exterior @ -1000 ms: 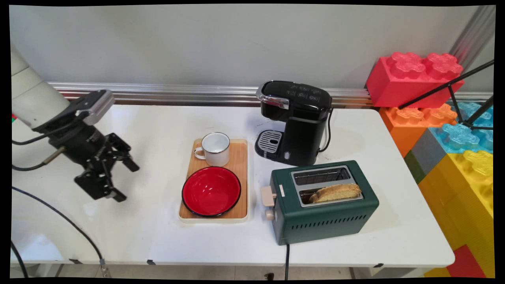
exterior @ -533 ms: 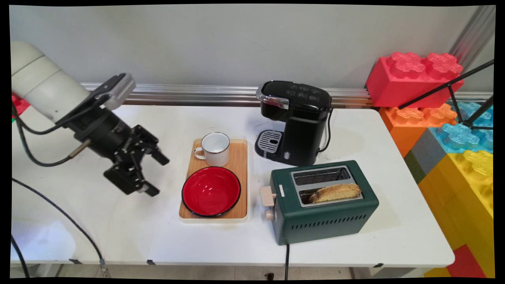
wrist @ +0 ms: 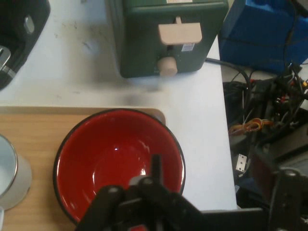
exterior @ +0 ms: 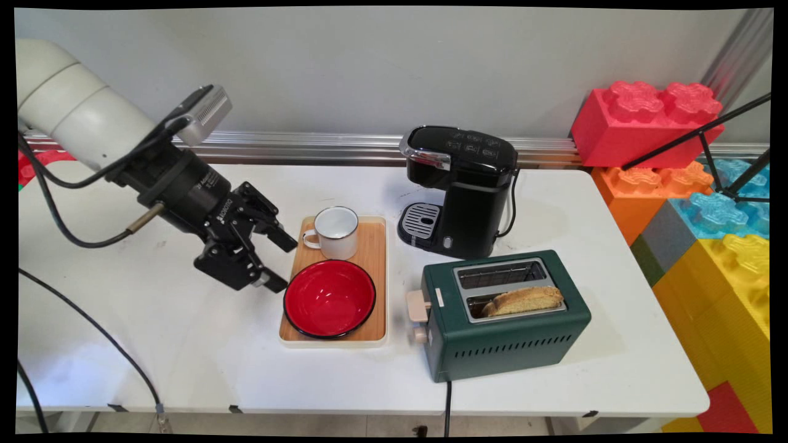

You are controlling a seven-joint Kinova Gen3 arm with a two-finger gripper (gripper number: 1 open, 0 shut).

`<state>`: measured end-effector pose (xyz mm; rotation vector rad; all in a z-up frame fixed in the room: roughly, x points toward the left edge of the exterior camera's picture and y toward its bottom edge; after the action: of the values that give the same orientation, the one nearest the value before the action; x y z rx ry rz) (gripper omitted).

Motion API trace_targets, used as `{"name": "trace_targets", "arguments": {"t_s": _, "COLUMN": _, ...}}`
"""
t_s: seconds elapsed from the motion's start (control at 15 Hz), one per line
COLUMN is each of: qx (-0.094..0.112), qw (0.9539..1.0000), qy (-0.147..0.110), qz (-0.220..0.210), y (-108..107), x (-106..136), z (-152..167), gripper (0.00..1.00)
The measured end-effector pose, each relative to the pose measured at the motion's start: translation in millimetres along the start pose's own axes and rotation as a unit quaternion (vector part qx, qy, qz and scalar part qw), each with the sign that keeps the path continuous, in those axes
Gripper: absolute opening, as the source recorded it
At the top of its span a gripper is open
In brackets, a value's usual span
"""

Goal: Press the toaster switch

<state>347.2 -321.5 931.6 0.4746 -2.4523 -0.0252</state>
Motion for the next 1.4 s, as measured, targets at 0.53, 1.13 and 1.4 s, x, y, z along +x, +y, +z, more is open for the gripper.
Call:
{"name": "trace_targets", "arguments": {"t_s": 0.53, "qx": 0.002, "qw": 1.0000, "qy": 0.000, "qz": 0.001, "y": 0.1, "x": 13.7, "z": 7.9, "gripper": 0.00}}
{"name": "trace_targets", "arguments": {"t_s": 1.13, "qx": 0.002, "qw": 0.9991, "qy": -0.025, "qz": -0.034, "y": 7.0, "x": 71.8, "z": 55.8, "gripper": 0.00}}
{"name": "trace_targets", "arguments": {"t_s": 1.4, "qx": 0.006, "qw": 0.9980, "qy": -0.046, "qz": -0.044, "y": 9.7, "x": 93.4, "z": 78.1, "gripper": 0.00}}
